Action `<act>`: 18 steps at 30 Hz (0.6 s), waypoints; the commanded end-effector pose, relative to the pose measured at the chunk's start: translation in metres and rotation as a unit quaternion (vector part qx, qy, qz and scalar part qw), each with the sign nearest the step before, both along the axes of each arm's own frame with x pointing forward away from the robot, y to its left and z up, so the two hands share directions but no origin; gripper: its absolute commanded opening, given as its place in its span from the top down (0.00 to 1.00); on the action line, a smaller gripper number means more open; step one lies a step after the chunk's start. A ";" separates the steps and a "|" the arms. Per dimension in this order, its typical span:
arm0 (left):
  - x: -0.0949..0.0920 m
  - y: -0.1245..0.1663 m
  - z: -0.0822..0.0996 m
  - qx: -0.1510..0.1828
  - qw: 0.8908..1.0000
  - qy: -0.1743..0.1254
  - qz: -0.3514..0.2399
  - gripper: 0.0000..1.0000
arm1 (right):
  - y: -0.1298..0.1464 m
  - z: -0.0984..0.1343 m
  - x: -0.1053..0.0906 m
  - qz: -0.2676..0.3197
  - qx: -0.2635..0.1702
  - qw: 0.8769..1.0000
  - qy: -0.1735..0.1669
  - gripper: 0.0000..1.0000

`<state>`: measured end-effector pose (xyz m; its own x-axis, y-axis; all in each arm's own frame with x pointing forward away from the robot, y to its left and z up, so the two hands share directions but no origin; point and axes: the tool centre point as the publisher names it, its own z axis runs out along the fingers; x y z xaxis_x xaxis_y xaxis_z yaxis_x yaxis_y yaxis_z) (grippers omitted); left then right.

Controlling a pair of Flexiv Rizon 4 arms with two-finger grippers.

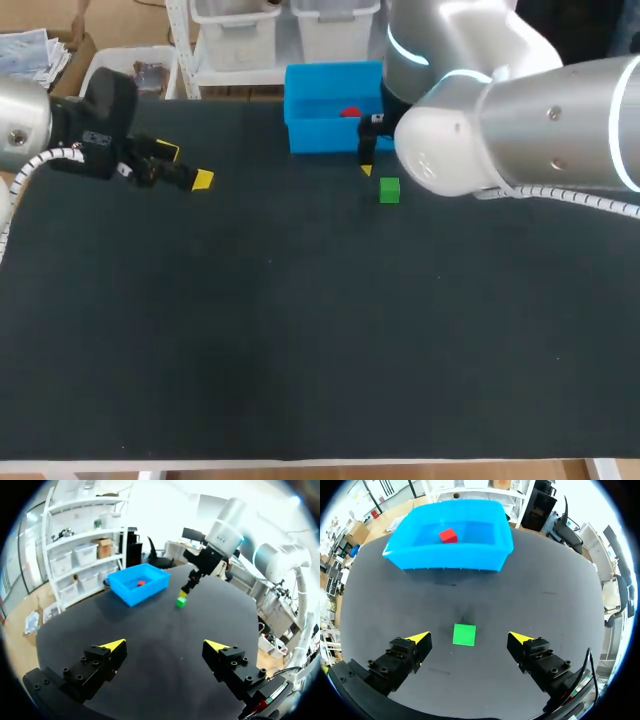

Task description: Use the left arm to pick the red cube and place it into the blue plastic box first, then use the right arm to grasp the green cube and put it into the same blue plastic box after the first action is fully finished.

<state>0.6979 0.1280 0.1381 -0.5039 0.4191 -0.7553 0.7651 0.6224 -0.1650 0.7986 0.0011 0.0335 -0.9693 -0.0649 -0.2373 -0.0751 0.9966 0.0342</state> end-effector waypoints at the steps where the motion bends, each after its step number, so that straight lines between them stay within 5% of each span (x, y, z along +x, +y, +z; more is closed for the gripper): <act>1: -0.001 0.002 -0.002 -0.005 1.000 -0.004 -0.001 0.00 | 0.002 -0.014 0.011 0.001 0.001 1.000 0.009 0.00; 18: -0.001 0.002 -0.002 -0.005 1.000 -0.004 -0.001 0.00 | 0.009 -0.047 0.019 0.007 0.006 0.999 0.035 0.00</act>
